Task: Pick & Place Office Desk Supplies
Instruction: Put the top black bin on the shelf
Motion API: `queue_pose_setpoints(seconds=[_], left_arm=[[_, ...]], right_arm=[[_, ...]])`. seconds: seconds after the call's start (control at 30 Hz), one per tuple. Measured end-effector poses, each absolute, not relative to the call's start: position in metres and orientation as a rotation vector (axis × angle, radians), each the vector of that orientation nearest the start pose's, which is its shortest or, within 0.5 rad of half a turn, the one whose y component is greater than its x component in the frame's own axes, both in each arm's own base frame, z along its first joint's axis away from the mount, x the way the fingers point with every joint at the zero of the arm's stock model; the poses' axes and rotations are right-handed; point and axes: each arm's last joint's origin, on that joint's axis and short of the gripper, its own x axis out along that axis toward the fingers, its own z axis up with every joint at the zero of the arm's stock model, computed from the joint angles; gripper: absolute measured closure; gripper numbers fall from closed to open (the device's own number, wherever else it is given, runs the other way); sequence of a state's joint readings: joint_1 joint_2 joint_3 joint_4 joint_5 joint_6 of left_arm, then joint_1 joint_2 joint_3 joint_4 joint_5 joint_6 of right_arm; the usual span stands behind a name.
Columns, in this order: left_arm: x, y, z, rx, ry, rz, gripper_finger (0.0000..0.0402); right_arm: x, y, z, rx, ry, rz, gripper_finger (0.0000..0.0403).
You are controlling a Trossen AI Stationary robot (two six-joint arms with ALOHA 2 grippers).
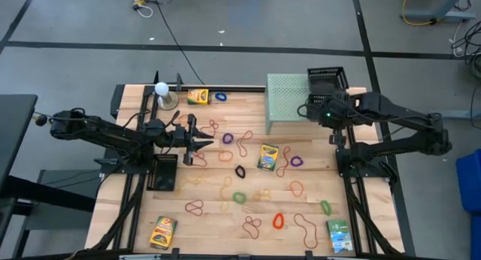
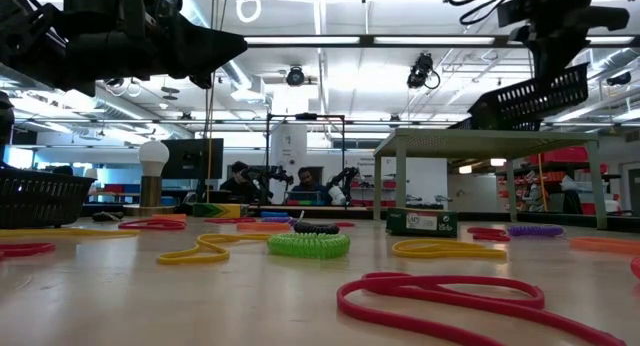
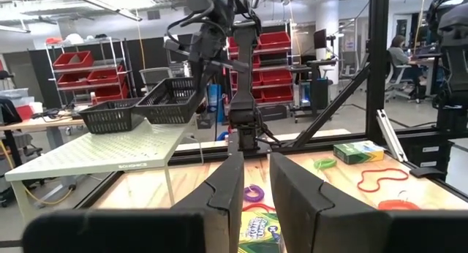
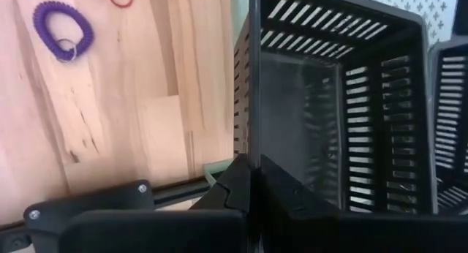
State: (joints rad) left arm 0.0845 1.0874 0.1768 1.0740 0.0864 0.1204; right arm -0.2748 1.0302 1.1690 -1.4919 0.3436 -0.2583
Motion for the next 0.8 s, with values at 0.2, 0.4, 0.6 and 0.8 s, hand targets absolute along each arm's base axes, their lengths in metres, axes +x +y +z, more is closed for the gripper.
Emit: queue_pose_setpoints(seconds=[0.2, 0.4, 0.6, 0.8], left_arm=[[0.1898, 0.0136, 0.1963, 0.134, -0.163, 0.007, 0.0328], [0.1898, 0.0135, 0.1963, 0.133, -0.163, 0.007, 0.0328], [0.1898, 0.0135, 0.1962, 0.133, -0.162, 0.007, 0.0328], [0.1898, 0.0135, 0.1962, 0.133, -0.163, 0.006, 0.0328]], right_arm=[[0.1304, -0.0498, 0.3302, -0.247, 1.437, -0.344, 0.0377], [0.1305, -0.0498, 0.33, -0.254, 1.442, -0.337, 0.035], [0.1292, -0.0503, 0.3302, -0.275, 1.458, -0.359, 0.0338], [0.1273, -0.0498, 0.3299, -0.272, 1.479, -0.358, 0.031]])
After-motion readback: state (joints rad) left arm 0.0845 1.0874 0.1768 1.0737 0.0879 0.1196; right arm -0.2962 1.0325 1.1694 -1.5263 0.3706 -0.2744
